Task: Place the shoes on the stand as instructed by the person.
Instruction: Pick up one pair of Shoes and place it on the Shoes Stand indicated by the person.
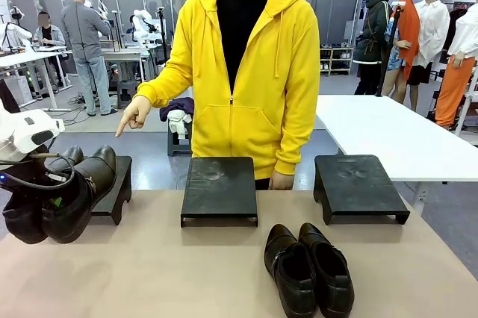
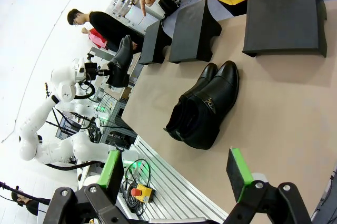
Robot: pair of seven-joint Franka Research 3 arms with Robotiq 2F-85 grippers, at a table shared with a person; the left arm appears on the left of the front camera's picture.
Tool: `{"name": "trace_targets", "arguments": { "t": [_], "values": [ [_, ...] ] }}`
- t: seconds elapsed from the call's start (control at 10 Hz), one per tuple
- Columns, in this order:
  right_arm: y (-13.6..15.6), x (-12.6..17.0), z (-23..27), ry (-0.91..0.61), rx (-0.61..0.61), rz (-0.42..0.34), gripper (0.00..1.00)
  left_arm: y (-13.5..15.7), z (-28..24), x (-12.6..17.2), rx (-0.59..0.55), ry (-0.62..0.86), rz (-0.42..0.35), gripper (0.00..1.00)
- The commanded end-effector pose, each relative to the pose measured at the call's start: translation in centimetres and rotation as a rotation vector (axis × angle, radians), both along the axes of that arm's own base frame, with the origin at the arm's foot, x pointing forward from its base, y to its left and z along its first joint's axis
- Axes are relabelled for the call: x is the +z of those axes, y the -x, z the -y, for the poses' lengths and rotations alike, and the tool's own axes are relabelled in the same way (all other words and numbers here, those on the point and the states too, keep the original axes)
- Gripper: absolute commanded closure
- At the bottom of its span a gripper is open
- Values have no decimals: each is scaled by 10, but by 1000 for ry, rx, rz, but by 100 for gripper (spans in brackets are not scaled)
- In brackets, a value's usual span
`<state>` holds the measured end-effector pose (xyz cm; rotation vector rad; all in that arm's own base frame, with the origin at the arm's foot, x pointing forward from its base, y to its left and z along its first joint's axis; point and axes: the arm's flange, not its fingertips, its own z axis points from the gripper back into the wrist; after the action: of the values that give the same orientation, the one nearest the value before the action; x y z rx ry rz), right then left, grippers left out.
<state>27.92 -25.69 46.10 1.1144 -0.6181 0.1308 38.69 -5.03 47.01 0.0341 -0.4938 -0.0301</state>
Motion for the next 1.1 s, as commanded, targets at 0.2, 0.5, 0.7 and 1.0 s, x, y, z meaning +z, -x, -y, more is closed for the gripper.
{"name": "trace_targets", "arguments": {
  "t": [0.2, 0.5, 0.7, 1.0],
  "values": [
    [0, 1, 0, -7, 3, 20, 0, -60, -24, 4, -20, -38, 116, 92],
    [0, 1, 0, -7, 3, 20, 0, -105, -34, 1, -55, -12, 157, 92],
    [0, 1, 0, -7, 3, 20, 0, -126, -40, -7, -85, -19, 146, 92],
    [0, 1, 0, -7, 3, 20, 0, -155, -52, -20, -53, -13, 158, 92]
  ]
}}
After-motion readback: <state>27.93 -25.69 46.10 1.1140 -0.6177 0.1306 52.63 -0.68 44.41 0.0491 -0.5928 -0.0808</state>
